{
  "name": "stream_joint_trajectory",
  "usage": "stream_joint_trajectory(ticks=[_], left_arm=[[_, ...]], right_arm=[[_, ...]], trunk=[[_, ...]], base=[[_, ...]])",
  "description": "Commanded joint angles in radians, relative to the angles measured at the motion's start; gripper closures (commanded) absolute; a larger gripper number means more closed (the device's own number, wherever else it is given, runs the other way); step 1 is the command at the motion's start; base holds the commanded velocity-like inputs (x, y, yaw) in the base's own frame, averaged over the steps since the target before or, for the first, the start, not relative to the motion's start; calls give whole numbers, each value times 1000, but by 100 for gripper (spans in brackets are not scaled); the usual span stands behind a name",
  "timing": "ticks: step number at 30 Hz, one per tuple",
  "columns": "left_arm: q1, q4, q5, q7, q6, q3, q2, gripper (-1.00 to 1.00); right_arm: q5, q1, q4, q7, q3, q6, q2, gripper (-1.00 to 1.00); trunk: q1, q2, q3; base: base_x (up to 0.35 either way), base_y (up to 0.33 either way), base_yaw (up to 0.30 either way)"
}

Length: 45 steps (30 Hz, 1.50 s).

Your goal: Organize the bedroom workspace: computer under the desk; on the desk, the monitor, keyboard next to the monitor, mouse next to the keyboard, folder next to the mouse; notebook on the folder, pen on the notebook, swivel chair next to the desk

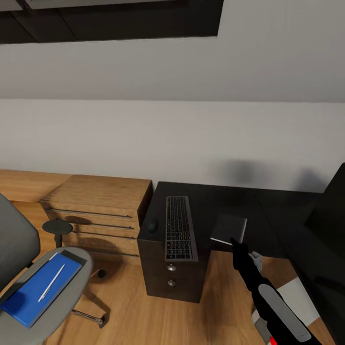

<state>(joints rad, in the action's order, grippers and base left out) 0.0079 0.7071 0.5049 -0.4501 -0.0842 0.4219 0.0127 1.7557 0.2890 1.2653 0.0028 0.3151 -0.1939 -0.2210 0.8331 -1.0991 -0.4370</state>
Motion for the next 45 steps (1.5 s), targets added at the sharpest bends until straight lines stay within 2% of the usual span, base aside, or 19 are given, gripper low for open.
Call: stream_joint_trajectory(ticks=[1,14,23,37,45], left_arm=[[0,1,11,-5,-6,5,-1,-100],[0,-1,9,-5,-6,5,0,-100],[0,-1,9,-5,-6,5,0,-100],[0,-1,9,-5,-6,6,0,-100],[0,-3,9,-2,-6,6,0,-100]], right_arm=[[11,1,1,5,4,-8,-1,100],[12,1,2,11,5,13,-2,100],[49,1,5,11,4,20,0,100],[53,1,6,11,4,19,0,100],[53,1,6,11,3,19,-1,100]], trunk=[[4,-8,-4],[54,-99,-45],[88,-162,-73],[142,-260,-117],[142,-260,-117]], base=[[0,0,0],[0,0,0],[0,0,0],[0,0,0],[0,0,0]])
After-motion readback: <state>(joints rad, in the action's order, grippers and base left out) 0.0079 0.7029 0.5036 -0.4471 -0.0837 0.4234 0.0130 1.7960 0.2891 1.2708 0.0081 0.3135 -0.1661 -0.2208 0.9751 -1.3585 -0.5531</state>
